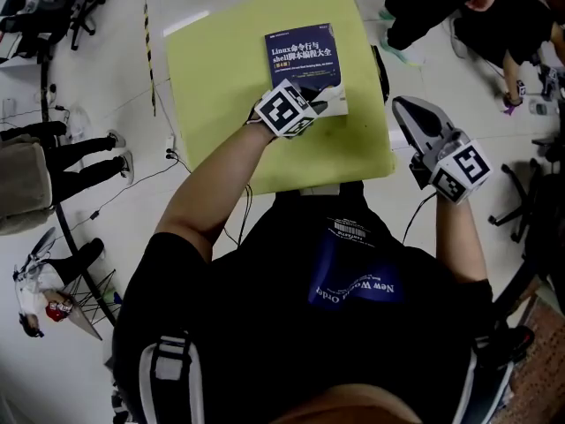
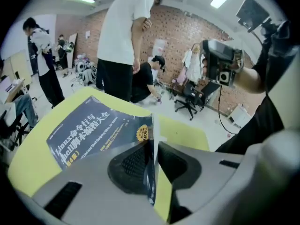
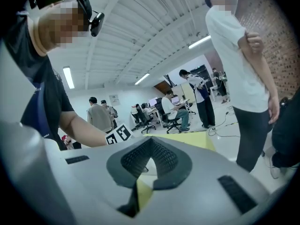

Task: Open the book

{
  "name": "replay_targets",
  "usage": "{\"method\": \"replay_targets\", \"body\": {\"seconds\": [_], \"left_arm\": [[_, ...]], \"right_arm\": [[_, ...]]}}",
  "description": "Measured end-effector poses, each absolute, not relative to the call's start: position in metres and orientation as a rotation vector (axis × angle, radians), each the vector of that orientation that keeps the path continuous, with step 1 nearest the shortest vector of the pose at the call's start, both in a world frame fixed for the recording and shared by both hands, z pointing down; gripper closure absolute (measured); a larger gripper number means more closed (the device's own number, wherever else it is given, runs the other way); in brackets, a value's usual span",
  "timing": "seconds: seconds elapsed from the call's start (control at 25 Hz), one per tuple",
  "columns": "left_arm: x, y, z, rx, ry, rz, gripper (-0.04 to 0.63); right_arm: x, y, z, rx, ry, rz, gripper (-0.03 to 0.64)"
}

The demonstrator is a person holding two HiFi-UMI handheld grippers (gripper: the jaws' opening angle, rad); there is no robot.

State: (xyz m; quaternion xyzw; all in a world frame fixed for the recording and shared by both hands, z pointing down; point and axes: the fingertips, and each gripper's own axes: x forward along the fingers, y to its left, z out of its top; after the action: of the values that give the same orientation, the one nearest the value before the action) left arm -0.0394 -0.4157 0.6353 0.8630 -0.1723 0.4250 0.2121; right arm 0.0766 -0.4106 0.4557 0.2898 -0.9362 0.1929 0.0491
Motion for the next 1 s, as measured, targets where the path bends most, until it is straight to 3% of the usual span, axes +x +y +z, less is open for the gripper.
{"method": "replay_targets", "body": {"seconds": [0.28,0.64,1.0], "left_arm": [[-0.08,-0.417,0.593,2.461,-0.777,0.475,0.529],[-0.183,-0.408,0.572,2.14,-1.065,-0.411,0.528],[-0.326,-0.394,0.597,1.716,-1.346,-0.724,0.528]], "right_arm": [[0.029,-0.415,0.456,0.745,-2.843,0.547,0.63],[-0.039,-0.412,0.468,0.554,-2.789,0.529,0.63],[-0.114,-0.408,0.469,0.42,-2.759,0.508,0.63]]}}
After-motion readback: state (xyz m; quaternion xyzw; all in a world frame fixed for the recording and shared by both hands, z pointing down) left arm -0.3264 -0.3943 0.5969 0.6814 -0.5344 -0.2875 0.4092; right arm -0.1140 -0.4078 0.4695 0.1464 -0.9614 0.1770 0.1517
